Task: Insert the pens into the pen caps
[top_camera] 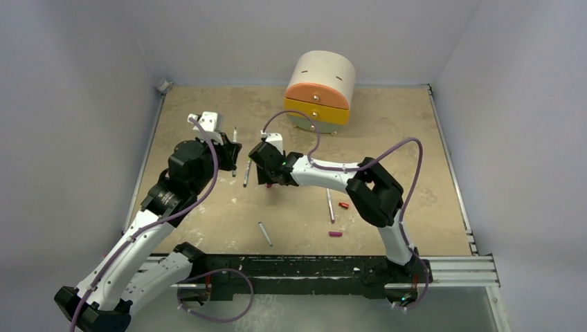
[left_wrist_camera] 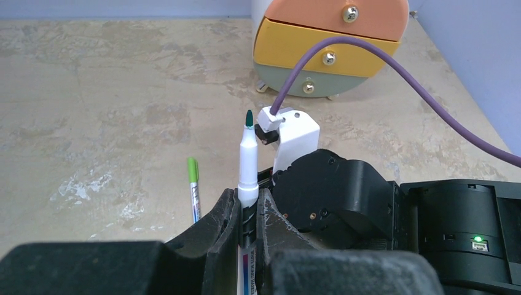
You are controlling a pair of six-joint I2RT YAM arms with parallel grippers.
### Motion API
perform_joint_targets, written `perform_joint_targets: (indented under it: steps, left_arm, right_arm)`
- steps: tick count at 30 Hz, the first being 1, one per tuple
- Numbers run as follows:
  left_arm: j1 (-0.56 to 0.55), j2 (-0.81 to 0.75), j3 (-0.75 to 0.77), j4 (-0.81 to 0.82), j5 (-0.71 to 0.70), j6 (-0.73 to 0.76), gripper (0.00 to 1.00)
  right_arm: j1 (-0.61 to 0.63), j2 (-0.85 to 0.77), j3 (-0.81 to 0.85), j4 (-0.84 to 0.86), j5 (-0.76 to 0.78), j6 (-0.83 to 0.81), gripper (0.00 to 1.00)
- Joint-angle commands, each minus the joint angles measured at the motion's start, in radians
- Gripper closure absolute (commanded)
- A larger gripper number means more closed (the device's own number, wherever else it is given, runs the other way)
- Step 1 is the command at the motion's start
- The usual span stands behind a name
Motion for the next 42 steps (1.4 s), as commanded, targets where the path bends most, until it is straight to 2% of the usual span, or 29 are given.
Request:
perform_joint_targets:
  steps: [1, 16, 21, 28, 30, 36, 42]
  left_arm:
    - [0.009, -0.01, -0.002, 0.05, -0.019, -0.008, 1.0]
    - [0.01, -0.012, -0.006, 0.045, -0.014, -0.005, 1.0]
    - [0.01, -0.012, -0.007, 0.045, -0.013, -0.005, 1.0]
    - [0.01, -0.013, -0.006, 0.046, -0.007, -0.007, 1.0]
    - [0.01, -0.011, -0.006, 0.045, -0.004, -0.007, 1.0]
    - [0.009, -0.006, -0.004, 0.05, 0.019, -0.014, 1.0]
    - [0.01, 0.017, -0.013, 0.115, 0.136, -0.062, 1.0]
  right_arm:
    - [-0.002, 0.009, 0.048, -0.042, 0.035, 0.048, 0.47]
    - [0.0, 0.058, 0.033, -0.046, 0.014, 0.067, 0.52]
    - [0.0, 0.051, 0.028, -0.062, 0.022, 0.068, 0.62]
    - [0.001, 0.047, 0.011, -0.069, 0.011, 0.071, 0.84]
    - [0.0, 0.043, 0.001, -0.067, -0.008, 0.075, 0.88]
    - [-0.001, -0.044, -0.078, -0.008, -0.014, 0.069, 1.0]
    - [-0.007, -0.266, -0.22, 0.095, -0.003, 0.023, 1.0]
